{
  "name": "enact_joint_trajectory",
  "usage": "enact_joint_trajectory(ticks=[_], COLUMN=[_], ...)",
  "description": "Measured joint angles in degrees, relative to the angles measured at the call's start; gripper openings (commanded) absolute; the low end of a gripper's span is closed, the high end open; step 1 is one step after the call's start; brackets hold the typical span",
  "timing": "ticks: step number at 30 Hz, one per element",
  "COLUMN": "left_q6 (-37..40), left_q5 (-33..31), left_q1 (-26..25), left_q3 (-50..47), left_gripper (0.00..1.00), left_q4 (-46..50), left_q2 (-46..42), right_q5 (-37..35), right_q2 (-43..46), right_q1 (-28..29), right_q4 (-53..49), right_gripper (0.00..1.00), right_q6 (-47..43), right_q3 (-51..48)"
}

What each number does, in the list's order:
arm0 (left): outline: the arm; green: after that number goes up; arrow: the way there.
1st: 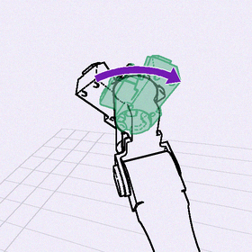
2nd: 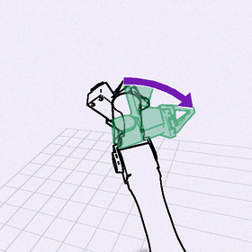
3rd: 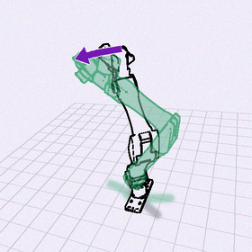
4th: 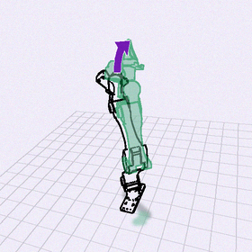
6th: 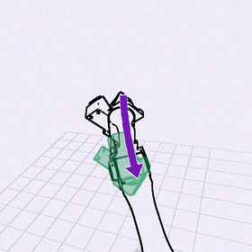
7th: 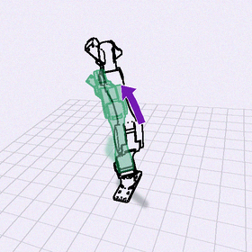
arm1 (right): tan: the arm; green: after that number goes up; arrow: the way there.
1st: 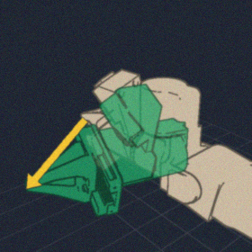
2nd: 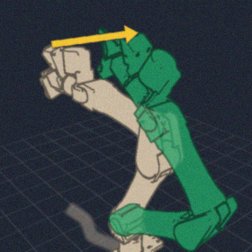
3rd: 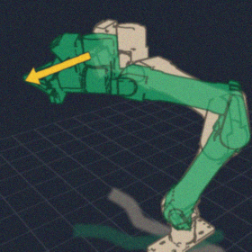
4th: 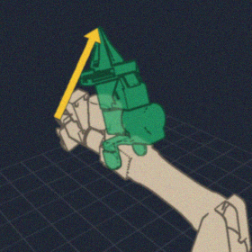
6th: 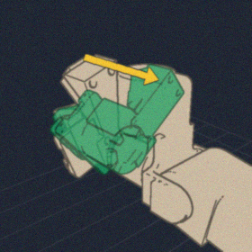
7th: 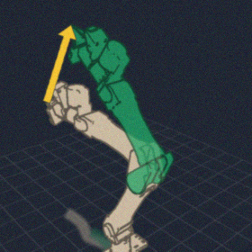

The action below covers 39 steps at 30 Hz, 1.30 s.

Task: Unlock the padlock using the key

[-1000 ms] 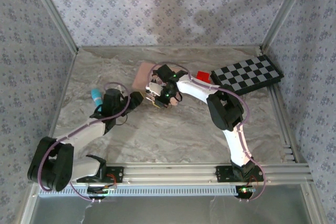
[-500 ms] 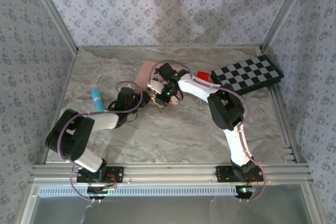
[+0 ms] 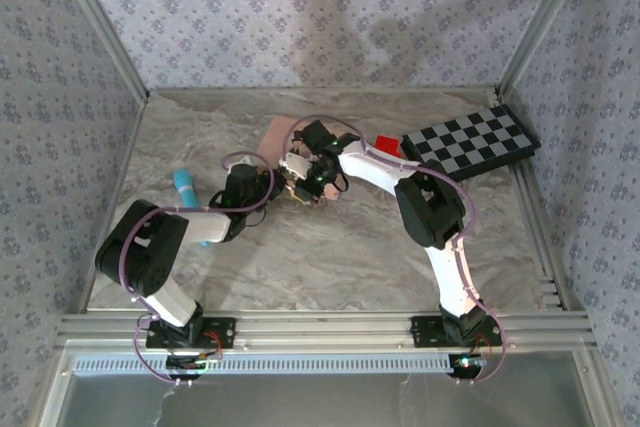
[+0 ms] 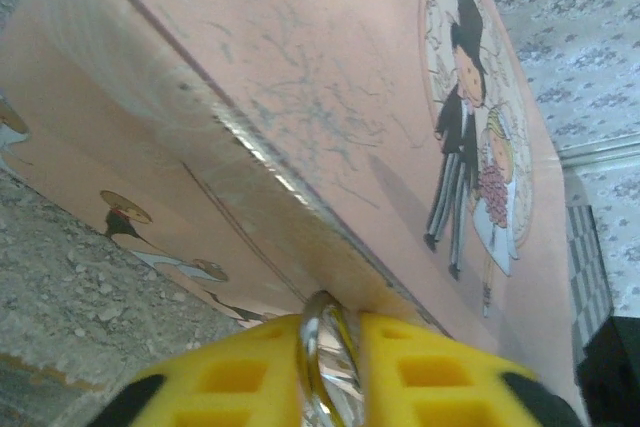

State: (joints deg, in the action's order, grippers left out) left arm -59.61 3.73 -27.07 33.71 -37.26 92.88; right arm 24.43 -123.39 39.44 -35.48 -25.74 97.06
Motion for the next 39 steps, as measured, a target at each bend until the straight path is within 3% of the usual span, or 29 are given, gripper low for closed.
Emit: enact_joint_trajectory(ticks=[4, 8, 14, 21, 25, 34, 39], left_q6=[-1.66, -2.64, -3.54, -2.36, -2.43, -3.45, -1.38], left_q5=[0.04, 0.13, 0.35, -4.11, -5.79, -8.0, -6.12], left_q1=[0.0, -0.02, -1.42, -1.16, -1.46, -1.55, -1.73], left_q3=[0.26, 0.57, 0.61, -0.07, -0.26, -3.5, -3.91], left_gripper=[0.02, 0.01, 0.0, 0.0, 0.0, 0.0, 0.0], left_q4=[-2.43, -4.96, -8.0, -6.91, -7.04, -6.93, 2.38], left_q2=[1.4, 1.73, 1.75, 4.02, 4.11, 2.56, -8.33], right_q5=[-0.83, -2.05, -5.14, -7.98, -13.6, -22.16, -23.85], right_q2=[0.48, 3.72, 10.27, 21.73, 23.28, 23.26, 25.09], right_q1=[0.0, 0.61, 0.61, -1.53, -2.95, -3.56, -3.78], right_q4=[0.79, 3.34, 5.49, 8.74, 12.17, 16.09, 17.31], right_gripper=[0.26, 0.45, 0.48, 0.49, 0.5, 0.51, 0.53], right_q6=[1.79, 5.77, 19.41, 36.15, 42.95, 49.35, 50.14], right_q3=[-0.76, -3.85, -9.55, -16.68, -18.1, -21.88, -25.79])
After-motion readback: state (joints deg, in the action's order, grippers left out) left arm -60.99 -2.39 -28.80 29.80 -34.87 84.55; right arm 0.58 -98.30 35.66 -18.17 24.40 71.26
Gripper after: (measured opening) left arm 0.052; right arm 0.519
